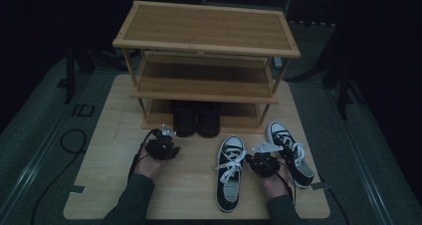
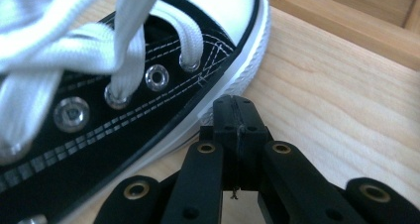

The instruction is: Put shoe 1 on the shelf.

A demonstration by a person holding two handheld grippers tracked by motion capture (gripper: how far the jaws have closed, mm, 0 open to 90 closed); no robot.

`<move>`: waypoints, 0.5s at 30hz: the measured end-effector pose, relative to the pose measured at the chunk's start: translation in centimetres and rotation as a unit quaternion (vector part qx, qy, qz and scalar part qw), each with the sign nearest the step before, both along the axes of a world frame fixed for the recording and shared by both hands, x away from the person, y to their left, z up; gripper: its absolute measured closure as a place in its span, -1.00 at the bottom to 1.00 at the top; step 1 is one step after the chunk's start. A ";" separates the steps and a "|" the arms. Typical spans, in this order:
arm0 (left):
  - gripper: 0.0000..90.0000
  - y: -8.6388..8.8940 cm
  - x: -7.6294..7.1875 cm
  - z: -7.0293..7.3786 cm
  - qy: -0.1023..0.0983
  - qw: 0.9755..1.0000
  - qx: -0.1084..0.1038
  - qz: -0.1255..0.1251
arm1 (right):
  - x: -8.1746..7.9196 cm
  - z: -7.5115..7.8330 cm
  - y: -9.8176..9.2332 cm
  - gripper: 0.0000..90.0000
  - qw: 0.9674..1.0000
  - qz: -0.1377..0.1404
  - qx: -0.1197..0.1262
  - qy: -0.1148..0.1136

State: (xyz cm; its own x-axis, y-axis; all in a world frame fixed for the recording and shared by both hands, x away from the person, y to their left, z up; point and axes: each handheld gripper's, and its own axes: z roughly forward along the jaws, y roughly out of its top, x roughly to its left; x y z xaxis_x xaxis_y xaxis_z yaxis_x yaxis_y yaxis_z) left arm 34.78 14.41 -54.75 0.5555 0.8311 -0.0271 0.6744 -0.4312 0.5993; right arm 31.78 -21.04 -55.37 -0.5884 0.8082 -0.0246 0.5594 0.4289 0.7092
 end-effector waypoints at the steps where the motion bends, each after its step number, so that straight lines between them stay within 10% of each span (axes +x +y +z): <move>1: 0.48 0.1 0.0 -0.1 0.000 1.000 0.000 0.000 | 0.2 0.0 0.1 1.00 1.000 0.001 -0.002 0.000; 15: 0.48 0.4 0.0 -0.4 0.002 1.000 -0.003 0.006 | 3.0 0.3 2.3 1.00 0.998 0.067 -0.011 0.014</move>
